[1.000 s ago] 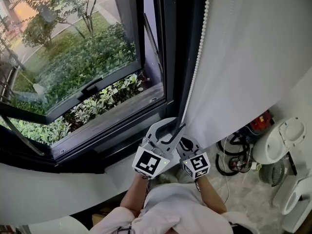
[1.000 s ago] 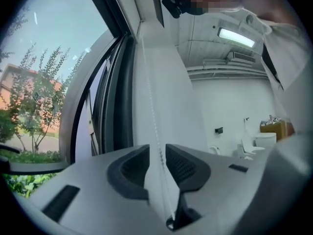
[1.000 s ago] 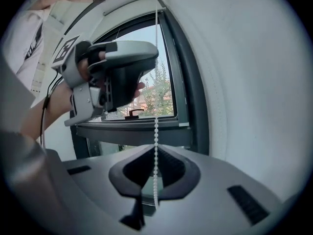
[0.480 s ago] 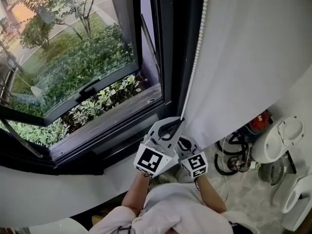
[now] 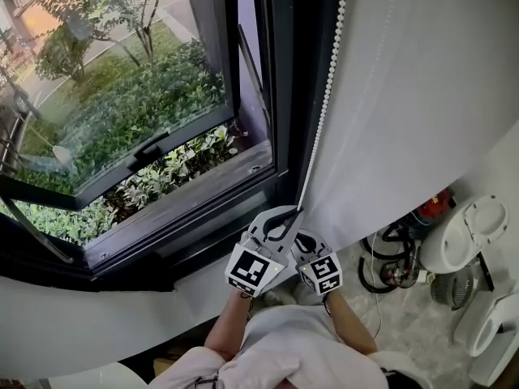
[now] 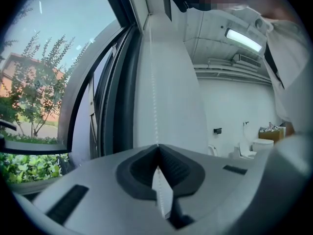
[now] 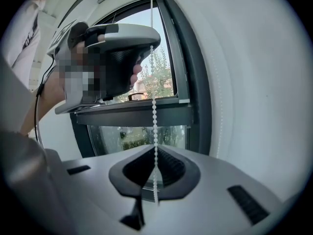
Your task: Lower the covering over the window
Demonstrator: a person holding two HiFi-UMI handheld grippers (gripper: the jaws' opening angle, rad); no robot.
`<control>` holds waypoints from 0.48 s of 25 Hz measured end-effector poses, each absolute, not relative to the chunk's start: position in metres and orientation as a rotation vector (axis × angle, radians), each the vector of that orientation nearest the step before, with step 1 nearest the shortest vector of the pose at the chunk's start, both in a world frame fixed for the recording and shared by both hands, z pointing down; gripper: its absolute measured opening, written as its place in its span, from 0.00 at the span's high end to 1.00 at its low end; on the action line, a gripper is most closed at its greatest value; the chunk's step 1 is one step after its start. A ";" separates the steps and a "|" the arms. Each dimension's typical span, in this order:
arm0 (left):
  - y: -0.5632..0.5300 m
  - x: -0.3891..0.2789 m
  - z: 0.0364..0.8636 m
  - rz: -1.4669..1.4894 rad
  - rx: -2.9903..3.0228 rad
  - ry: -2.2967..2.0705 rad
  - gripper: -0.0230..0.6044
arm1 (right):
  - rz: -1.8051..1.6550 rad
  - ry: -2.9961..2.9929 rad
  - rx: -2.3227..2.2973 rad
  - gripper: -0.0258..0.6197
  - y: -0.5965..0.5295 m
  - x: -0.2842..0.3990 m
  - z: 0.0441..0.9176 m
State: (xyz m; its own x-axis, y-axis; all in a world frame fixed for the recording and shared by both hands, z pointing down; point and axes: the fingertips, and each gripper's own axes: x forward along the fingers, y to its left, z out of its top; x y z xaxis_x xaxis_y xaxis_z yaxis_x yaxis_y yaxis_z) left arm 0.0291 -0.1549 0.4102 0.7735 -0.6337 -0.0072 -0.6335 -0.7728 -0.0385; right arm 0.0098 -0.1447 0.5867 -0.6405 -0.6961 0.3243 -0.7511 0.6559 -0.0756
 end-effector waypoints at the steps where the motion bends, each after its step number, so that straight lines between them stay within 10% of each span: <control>1: -0.155 0.028 0.414 -0.010 -2.928 1.051 0.94 | 0.304 -2.602 1.159 0.95 -0.144 0.009 0.591; 12: -0.154 0.023 0.453 -0.068 -2.978 1.078 0.94 | 0.371 -2.530 1.106 0.95 -0.138 0.005 0.629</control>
State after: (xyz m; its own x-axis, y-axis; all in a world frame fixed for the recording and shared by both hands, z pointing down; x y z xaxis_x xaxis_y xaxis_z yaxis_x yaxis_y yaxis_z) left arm 0.0228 -0.1540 0.4528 0.7675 -0.6391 0.0493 -0.6403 -0.7681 0.0102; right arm 0.0045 -0.1377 0.6287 -0.6321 -0.6520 0.4188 -0.7448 0.6604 -0.0958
